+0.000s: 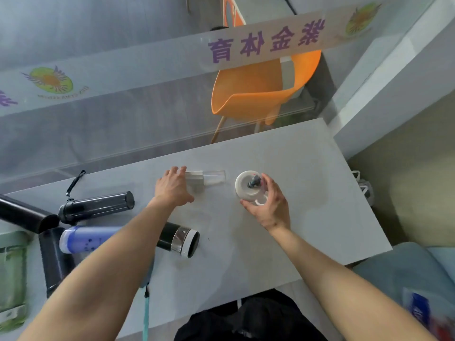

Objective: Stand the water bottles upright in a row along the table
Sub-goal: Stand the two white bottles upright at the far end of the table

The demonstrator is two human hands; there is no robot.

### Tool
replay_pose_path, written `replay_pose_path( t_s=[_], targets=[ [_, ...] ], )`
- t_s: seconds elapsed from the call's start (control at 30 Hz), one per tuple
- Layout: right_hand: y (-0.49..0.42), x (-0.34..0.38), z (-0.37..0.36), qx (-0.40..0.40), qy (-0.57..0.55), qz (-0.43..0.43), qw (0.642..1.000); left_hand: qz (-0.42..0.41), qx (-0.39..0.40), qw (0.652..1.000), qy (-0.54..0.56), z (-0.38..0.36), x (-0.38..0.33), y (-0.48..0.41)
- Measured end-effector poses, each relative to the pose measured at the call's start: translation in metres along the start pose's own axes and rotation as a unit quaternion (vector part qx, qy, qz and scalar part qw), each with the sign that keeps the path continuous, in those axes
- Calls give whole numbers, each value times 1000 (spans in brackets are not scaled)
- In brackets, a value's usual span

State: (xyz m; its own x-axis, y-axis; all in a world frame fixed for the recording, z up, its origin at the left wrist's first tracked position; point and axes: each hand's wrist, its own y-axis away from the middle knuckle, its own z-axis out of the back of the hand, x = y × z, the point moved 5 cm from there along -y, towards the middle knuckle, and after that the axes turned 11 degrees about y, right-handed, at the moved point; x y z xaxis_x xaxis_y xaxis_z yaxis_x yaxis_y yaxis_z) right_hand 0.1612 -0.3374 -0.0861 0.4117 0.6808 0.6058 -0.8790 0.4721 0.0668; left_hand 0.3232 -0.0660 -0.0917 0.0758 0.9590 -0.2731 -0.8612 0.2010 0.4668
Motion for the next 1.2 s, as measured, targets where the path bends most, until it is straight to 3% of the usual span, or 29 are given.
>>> replay_pose_path(
  t_s=[0.1,0.33,0.5,0.67,0.8,0.97,1.07,1.2],
  targets=[
    [-3,3,5,-14,30,4,999,-5,22,1000,11,-12,4,-13],
    [-31,-10,25,-40,43,-10,998,-27,-13,996,87,-4,-5,-9],
    [-54,-18,37,-5,29,9,1000,-82,-87,977,174,15,-48,15],
    [-67,-29,46,24,24,19,999,-133,-112,974,142,17,-100,30],
    [-75,-37,41,70,33,27,997,-144,-113,977,113,14,-126,35],
    [-71,-65,38,170,74,-45,982,-177,-105,977,57,13,-142,37],
    [-60,-92,37,258,153,-57,952,-207,-75,975,13,10,-154,36],
    [-46,-104,40,346,223,-13,911,-192,-59,979,-15,0,-156,39]
  ],
)
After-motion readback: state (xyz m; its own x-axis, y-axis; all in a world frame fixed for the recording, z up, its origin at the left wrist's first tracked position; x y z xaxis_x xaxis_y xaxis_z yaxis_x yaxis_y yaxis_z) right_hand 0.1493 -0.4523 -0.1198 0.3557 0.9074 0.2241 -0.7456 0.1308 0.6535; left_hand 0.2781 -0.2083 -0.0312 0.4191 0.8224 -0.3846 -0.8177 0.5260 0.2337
